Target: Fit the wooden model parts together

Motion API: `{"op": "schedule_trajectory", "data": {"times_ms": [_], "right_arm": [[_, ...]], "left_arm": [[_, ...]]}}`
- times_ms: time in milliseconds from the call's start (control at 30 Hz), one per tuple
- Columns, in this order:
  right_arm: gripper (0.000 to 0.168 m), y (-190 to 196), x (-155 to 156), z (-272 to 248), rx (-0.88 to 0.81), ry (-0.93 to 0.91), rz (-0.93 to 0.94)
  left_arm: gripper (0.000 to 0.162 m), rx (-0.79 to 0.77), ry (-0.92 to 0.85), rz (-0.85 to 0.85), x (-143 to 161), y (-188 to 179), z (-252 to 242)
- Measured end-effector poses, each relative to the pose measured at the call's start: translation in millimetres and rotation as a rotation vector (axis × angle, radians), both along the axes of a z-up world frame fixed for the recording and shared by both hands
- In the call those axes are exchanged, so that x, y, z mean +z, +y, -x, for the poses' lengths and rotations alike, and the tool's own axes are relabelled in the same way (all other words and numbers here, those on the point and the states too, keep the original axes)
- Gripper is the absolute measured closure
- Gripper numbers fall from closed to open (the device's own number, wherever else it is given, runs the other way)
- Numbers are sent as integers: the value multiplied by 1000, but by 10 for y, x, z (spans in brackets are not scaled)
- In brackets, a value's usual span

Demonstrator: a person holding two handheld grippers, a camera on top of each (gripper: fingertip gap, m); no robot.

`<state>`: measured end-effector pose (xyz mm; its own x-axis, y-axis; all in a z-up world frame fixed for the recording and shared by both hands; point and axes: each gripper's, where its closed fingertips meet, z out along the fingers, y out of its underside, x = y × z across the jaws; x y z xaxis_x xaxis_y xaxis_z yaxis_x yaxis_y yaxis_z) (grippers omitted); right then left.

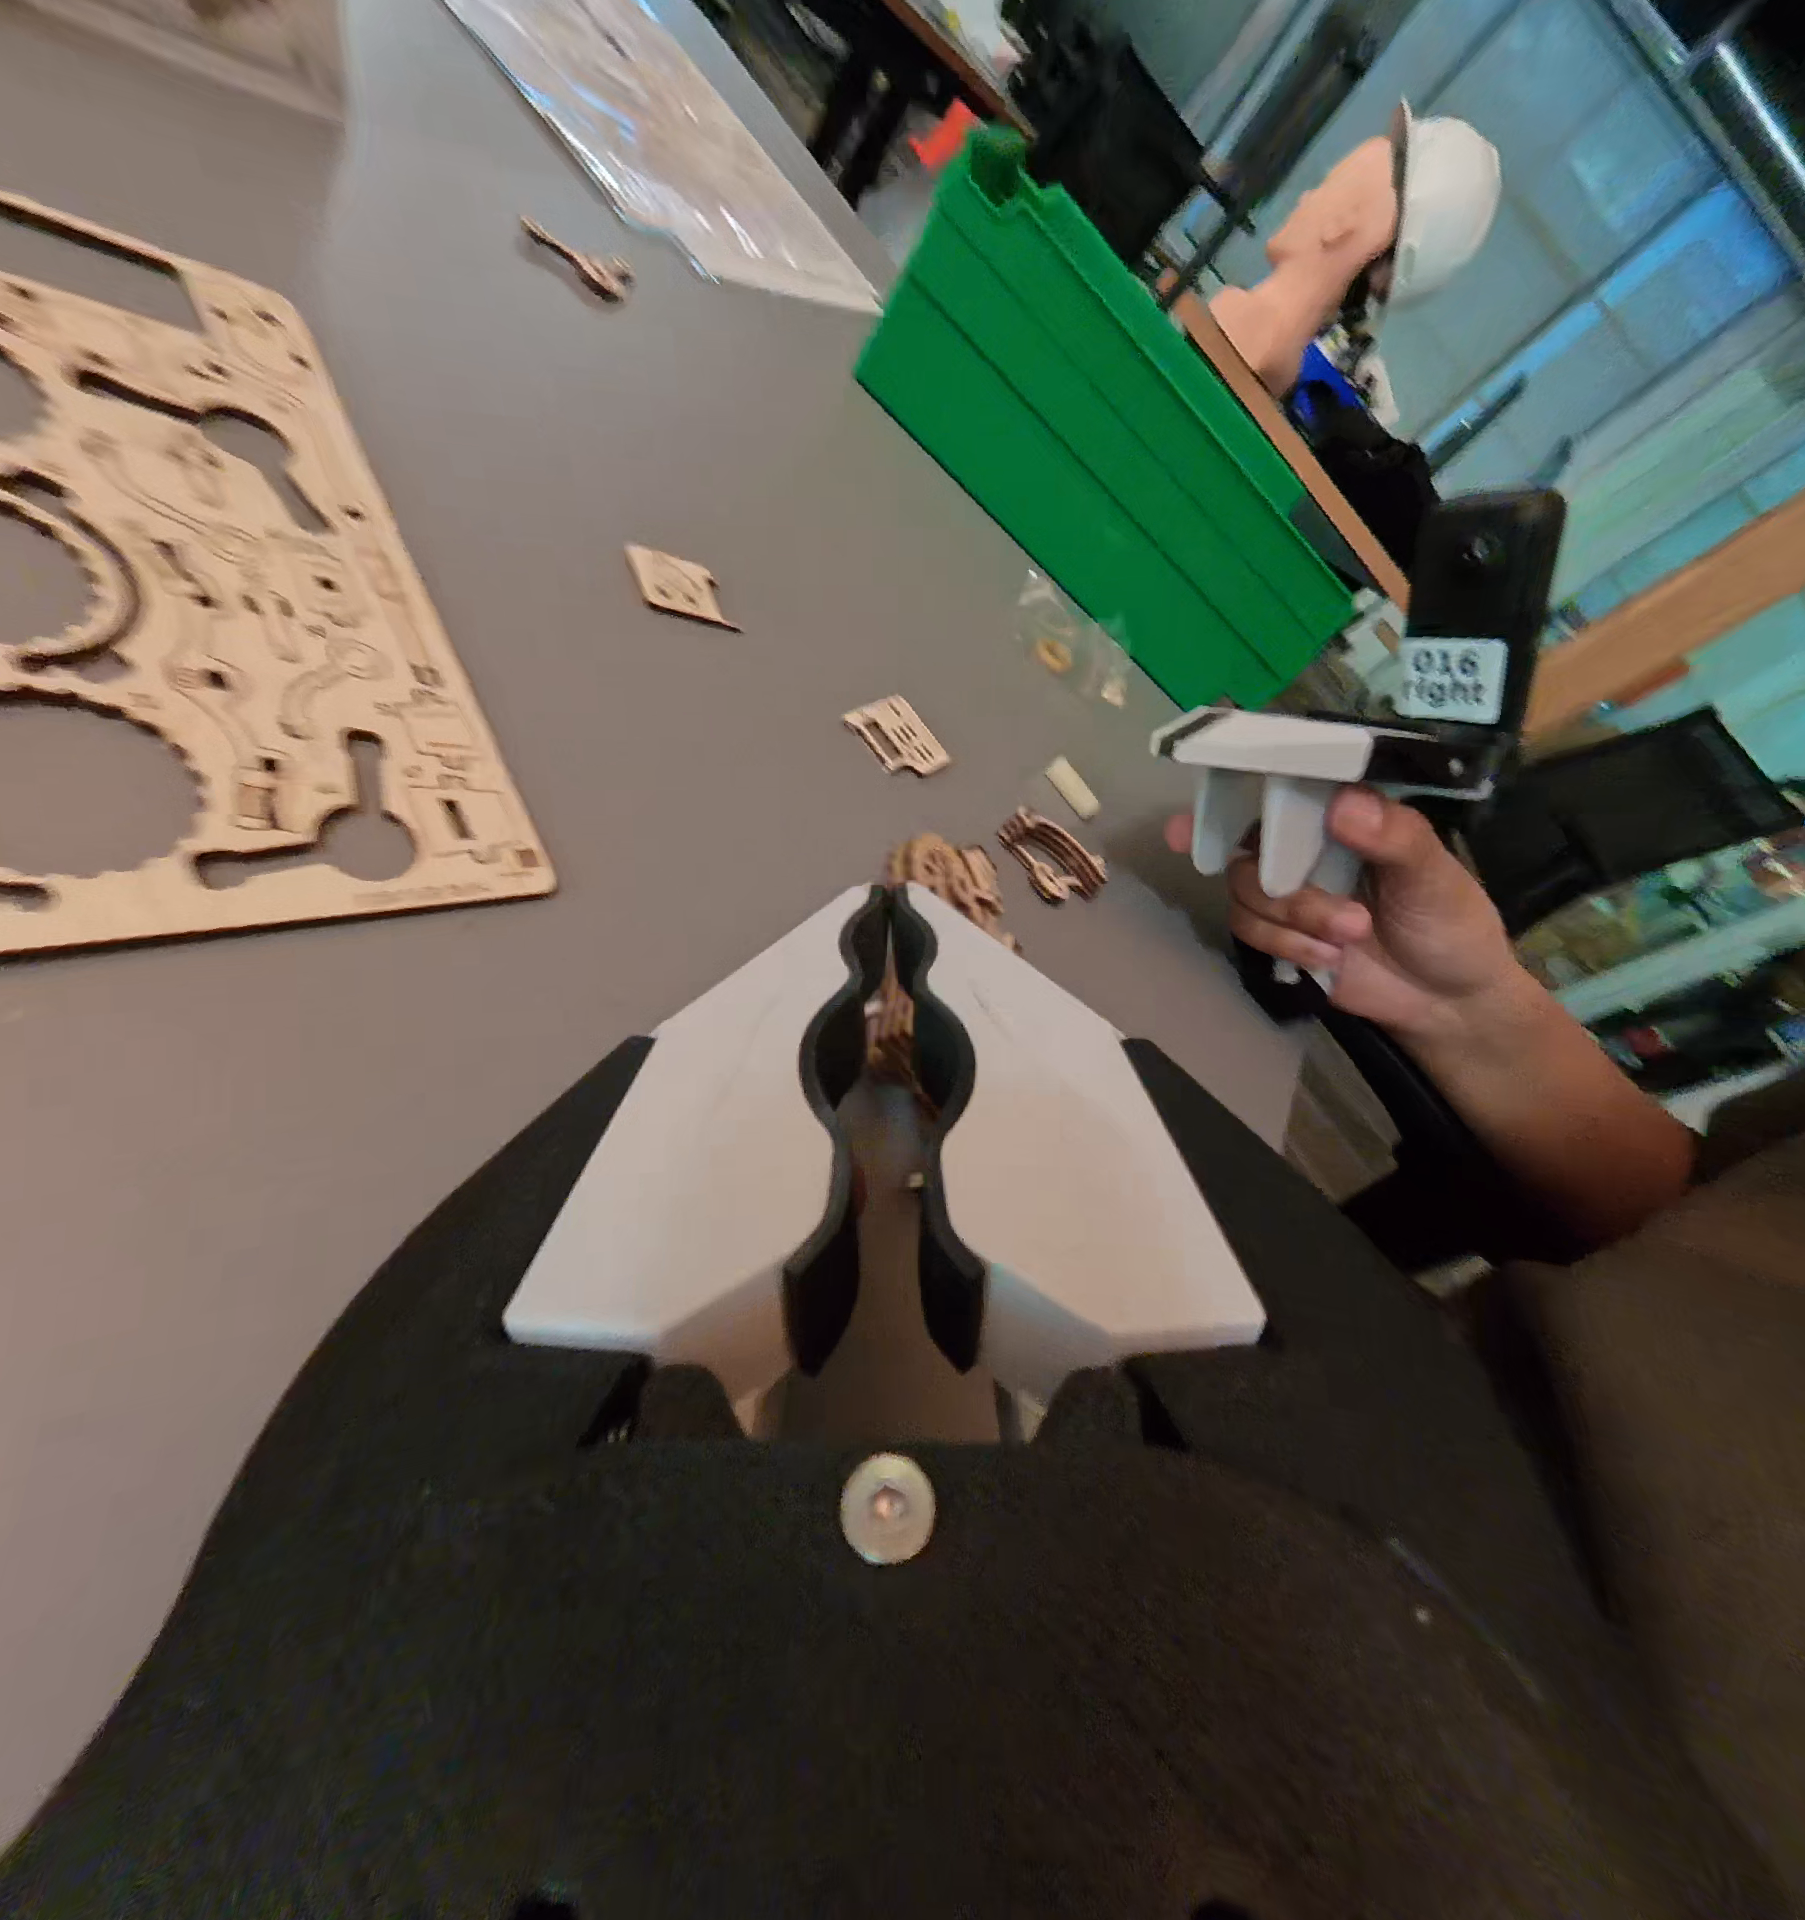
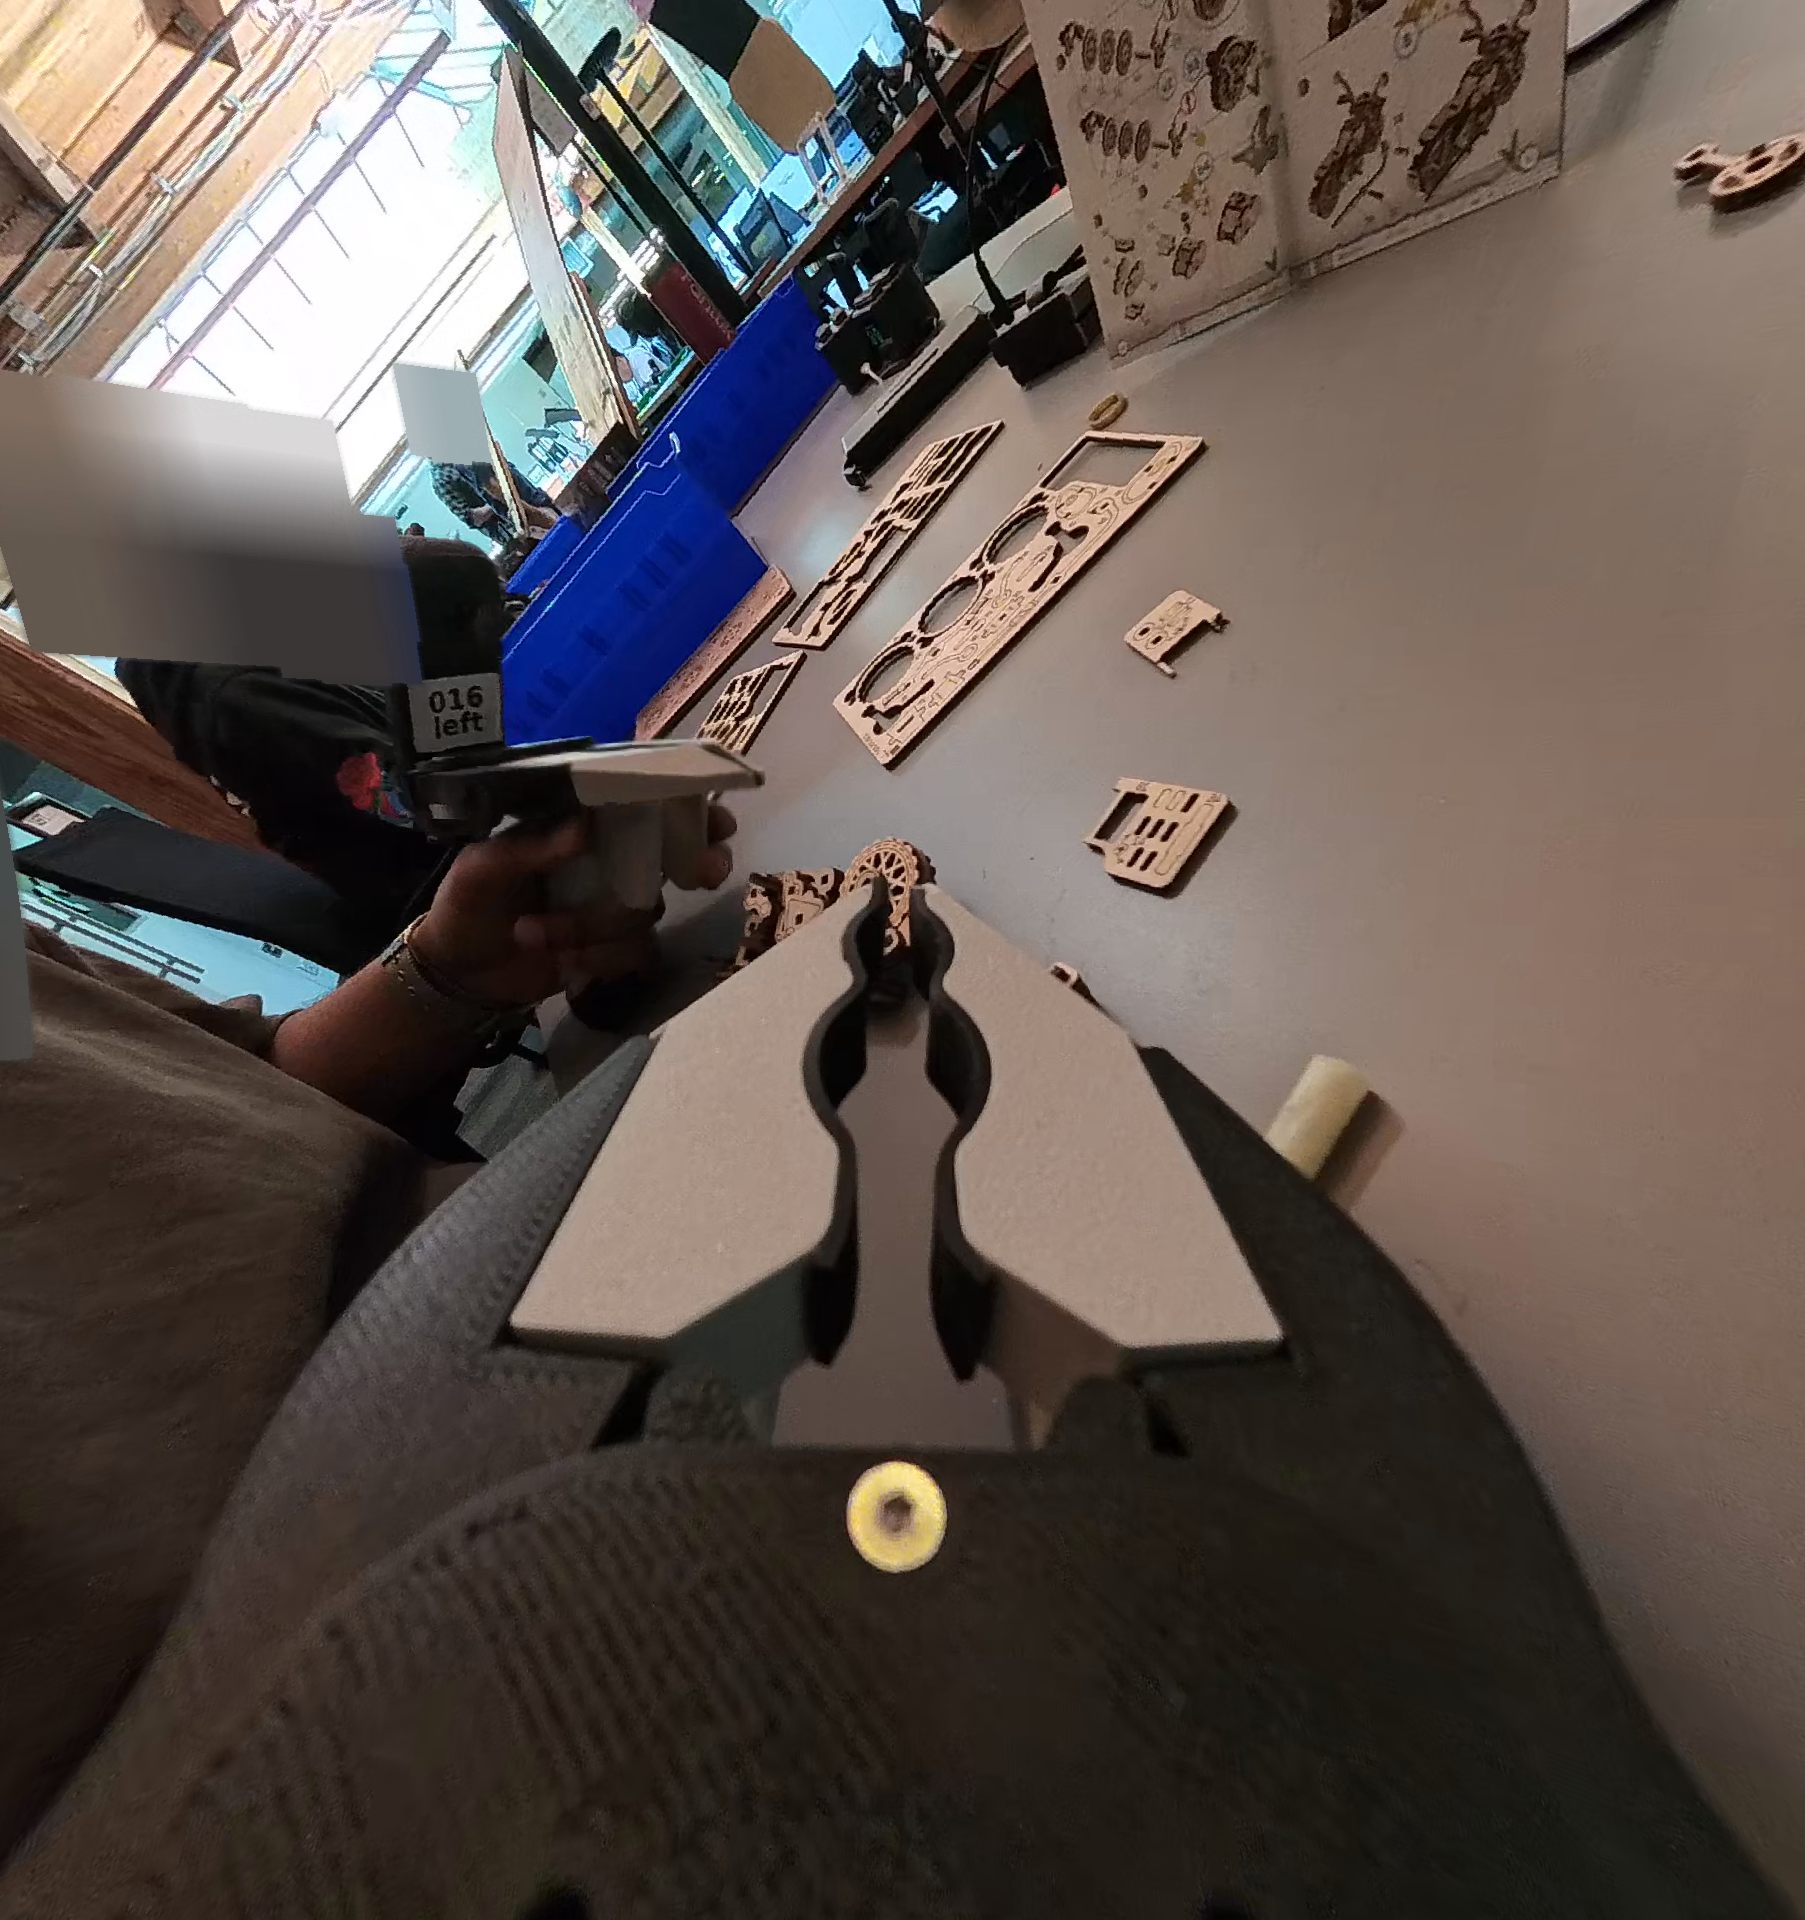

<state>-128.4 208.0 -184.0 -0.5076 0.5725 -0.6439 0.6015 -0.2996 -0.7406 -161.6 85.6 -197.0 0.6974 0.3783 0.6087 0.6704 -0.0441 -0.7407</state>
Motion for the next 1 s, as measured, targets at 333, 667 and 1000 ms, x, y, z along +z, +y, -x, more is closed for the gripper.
{"op": "schedule_trajectory", "data": {"times_ms": [333, 667, 1000], "right_arm": [[166, -28, 20, -6, 13, 12, -4], [167, -289, 50, 81, 106, 53, -58], [168, -589, 45, 182, 196, 71, -92]], "left_arm": [[129, 253, 81, -16, 133, -286, 323], [99, 501, 183, 37, 206, -754, 424], [105, 523, 151, 6, 192, -959, 233]]}}
